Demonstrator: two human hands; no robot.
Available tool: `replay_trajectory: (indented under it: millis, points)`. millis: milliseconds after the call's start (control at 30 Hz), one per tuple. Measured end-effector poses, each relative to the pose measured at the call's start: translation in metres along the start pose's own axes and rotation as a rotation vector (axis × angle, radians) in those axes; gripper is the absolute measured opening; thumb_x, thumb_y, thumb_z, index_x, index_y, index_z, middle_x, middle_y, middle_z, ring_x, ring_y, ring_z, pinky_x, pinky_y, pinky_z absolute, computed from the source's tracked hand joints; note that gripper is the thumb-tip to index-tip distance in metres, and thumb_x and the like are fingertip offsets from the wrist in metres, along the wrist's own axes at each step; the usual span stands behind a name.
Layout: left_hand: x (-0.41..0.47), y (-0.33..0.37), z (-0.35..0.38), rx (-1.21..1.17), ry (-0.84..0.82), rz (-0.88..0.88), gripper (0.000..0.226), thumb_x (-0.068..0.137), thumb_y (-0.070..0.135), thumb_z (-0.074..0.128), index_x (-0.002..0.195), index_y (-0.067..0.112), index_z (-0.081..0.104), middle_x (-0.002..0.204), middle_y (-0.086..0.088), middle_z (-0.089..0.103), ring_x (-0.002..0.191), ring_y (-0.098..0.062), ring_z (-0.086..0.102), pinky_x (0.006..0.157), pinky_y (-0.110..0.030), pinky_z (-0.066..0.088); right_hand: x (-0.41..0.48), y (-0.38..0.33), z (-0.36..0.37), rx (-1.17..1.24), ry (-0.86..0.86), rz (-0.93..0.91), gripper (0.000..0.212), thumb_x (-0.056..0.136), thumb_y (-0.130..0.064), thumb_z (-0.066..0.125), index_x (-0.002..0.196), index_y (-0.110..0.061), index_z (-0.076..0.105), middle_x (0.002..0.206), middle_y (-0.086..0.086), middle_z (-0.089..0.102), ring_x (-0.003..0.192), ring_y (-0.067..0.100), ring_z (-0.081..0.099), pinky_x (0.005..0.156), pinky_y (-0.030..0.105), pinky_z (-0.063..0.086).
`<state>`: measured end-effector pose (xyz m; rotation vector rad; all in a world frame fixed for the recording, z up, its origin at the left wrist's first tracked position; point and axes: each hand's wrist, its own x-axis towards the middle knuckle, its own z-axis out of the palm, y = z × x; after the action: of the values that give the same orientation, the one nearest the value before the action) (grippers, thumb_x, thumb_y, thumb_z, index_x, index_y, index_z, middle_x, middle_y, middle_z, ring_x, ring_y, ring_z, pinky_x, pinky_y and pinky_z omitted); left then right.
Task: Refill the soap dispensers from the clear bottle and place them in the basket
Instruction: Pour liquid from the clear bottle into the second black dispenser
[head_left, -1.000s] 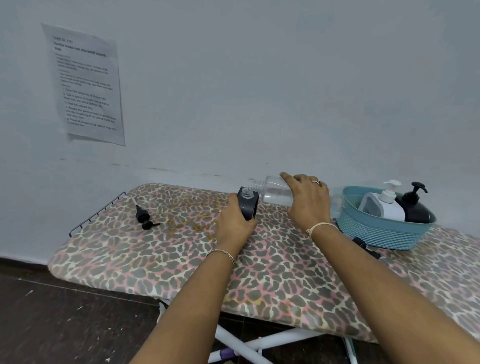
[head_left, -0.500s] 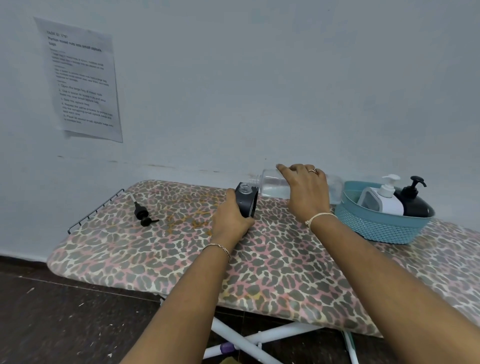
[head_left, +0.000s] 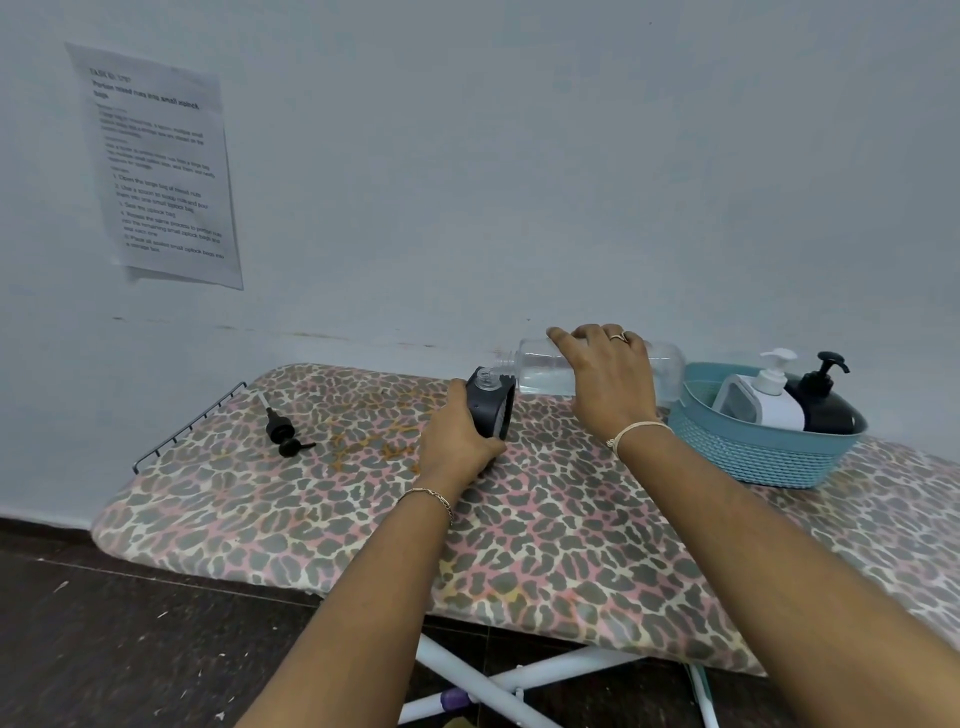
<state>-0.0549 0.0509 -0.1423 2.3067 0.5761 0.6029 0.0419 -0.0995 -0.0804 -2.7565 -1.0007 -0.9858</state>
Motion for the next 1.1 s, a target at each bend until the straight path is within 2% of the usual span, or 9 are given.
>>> replay_trajectory:
  millis: [167,433,733,900,1100]
  points:
    - [0.002,-0.001,-0.001,0.004,-0.008,0.010,0.065,0.067,0.026,0.080,0.115,0.019,0.038,0.113,-0.007,0.061,0.090,-0.028,0.061,0.063,-0.031,0.044,0.001,0.000,-0.001,-0.005,-0.006,-0.002,0.071,0.073,0.001,0.061,0.136,-0.026,0.044,0.121,0.007,0.058,0.107,0.028,0.052,0.096,0.039,0.035]
    - [0.004,-0.003,-0.006,-0.014,-0.065,-0.007,0.067,0.060,0.017,0.082,0.110,0.020,0.037,0.112,-0.006,0.060,0.084,-0.026,0.060,0.064,-0.035,0.052,0.002,-0.001,-0.005,-0.023,-0.013,-0.012,0.069,0.075,0.000,0.058,0.137,-0.026,0.042,0.122,0.007,0.057,0.107,0.028,0.051,0.097,0.038,0.033]
    - [0.007,-0.003,-0.009,-0.015,-0.102,-0.010,0.072,0.058,0.016,0.085,0.111,0.018,0.036,0.115,-0.008,0.058,0.093,-0.029,0.061,0.072,-0.042,0.056,0.003,-0.002,-0.009,-0.037,-0.033,-0.022,0.066,0.078,-0.002,0.057,0.138,-0.025,0.040,0.123,0.007,0.055,0.109,0.028,0.051,0.097,0.038,0.032]
    - [0.009,-0.003,-0.011,-0.007,-0.136,-0.021,0.073,0.060,0.013,0.085,0.112,0.017,0.034,0.118,-0.010,0.056,0.095,-0.030,0.059,0.071,-0.039,0.054,0.004,-0.003,-0.010,-0.038,-0.055,-0.022,0.066,0.079,-0.003,0.056,0.139,-0.026,0.039,0.123,0.007,0.055,0.109,0.028,0.051,0.098,0.038,0.033]
    - [0.008,-0.002,-0.011,0.019,-0.153,-0.043,0.073,0.062,0.012,0.084,0.112,0.017,0.032,0.118,-0.010,0.054,0.086,-0.025,0.053,0.064,-0.033,0.048,0.004,-0.004,-0.011,-0.039,-0.068,-0.014,0.064,0.080,-0.004,0.055,0.138,-0.026,0.039,0.121,0.006,0.056,0.109,0.028,0.051,0.096,0.037,0.033]
